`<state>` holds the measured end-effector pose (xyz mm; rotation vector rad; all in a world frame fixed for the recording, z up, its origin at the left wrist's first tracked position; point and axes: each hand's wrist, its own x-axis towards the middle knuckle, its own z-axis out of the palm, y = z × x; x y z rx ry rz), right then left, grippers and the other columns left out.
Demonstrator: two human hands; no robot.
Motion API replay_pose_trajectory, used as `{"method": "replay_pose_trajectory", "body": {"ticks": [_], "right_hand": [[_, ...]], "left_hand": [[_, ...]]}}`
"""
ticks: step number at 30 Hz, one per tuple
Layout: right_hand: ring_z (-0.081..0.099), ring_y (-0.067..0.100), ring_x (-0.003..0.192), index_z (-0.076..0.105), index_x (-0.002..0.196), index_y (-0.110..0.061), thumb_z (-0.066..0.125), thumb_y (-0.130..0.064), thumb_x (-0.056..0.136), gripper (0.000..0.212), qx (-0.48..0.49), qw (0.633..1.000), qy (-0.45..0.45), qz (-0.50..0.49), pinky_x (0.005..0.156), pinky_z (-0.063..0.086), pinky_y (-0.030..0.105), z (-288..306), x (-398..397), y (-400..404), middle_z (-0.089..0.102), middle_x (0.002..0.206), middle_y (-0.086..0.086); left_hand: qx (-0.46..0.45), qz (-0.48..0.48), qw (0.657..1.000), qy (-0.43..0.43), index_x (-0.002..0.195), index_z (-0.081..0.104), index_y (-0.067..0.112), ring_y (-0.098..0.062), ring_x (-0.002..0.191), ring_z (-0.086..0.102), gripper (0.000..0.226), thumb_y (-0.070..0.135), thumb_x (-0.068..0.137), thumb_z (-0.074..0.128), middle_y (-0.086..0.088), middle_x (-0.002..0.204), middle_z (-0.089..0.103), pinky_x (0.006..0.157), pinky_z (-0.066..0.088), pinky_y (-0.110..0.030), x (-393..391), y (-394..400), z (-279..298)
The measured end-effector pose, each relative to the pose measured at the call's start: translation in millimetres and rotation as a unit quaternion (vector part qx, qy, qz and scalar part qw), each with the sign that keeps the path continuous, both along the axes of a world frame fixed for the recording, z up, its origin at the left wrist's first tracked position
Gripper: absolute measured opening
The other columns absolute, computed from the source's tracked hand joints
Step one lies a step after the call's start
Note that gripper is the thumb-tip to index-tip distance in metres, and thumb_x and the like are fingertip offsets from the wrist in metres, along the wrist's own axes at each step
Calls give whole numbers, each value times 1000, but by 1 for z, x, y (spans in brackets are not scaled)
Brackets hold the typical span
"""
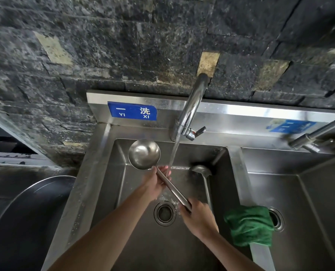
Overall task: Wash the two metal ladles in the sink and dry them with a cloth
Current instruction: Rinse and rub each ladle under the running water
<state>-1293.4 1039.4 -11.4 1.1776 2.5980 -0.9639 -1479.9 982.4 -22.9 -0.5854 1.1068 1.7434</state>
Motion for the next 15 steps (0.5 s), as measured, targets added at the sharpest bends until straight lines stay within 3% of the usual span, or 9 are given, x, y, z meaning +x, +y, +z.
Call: {"method": "replay_pose_trajectory", "body": {"ticks": [3,5,8,10,11,12,13,15], "right_hand": [[71,22,74,56,93,-23,52,-56,94,33,23,999,-20,21,66,59,43,-6,8,0,70,80,-2],[71,27,88,56,114,-30,51,-46,98,23,45,998,2,49,72,58,45,-2,0,-3,69,101,-2],[71,31,97,28,152,-46,47,-30,105,53,70,992,21,103,70,55,39,9,-21,-9,57,124,-1],[71,33,94,20,155,-44,45,-22,105,61,96,987,-3,127,70,57,42,15,-27,-12,53,126,1],[71,33,93,20,155,-44,45,-18,104,63,107,985,-17,135,70,57,43,17,-25,-13,53,125,2],[71,33,92,21,154,-45,45,-14,101,66,112,984,-25,138,69,57,44,19,-23,-14,52,122,2],[70,34,92,22,152,-46,45,-11,99,68,115,983,-30,140,68,57,45,20,-19,-15,51,120,2],[70,34,93,22,150,-45,44,-9,96,68,123,981,-44,146,69,59,47,21,-14,-12,50,119,3]], "left_hand": [[-22,-12,999,21,88,61,5,-24,77,64,47,32,110,30,-13,81,67,82,54,-40,9,-10,-7],[-14,-9,1000,14,93,62,1,-25,81,67,45,30,110,31,-13,81,72,85,55,-41,24,-13,-8],[16,-48,999,-16,95,64,-2,-27,80,70,47,29,109,31,-16,80,74,83,56,-40,41,-15,-6],[-11,-103,995,-8,98,66,0,-27,85,72,39,26,108,39,-17,89,75,83,59,-40,42,-18,-3],[-54,-159,985,38,93,68,3,-25,81,72,34,24,106,44,-14,86,75,76,60,-37,40,-21,-1],[-113,-237,955,138,82,67,7,-21,70,69,32,20,102,46,-10,77,72,65,57,-34,36,-25,2],[-180,-317,887,285,71,61,11,-19,62,65,31,18,98,46,-6,68,67,59,54,-31,30,-30,0],[-306,-407,626,590,72,61,17,-19,72,66,30,25,96,46,-2,74,67,64,58,-37,20,-46,-6]]}}
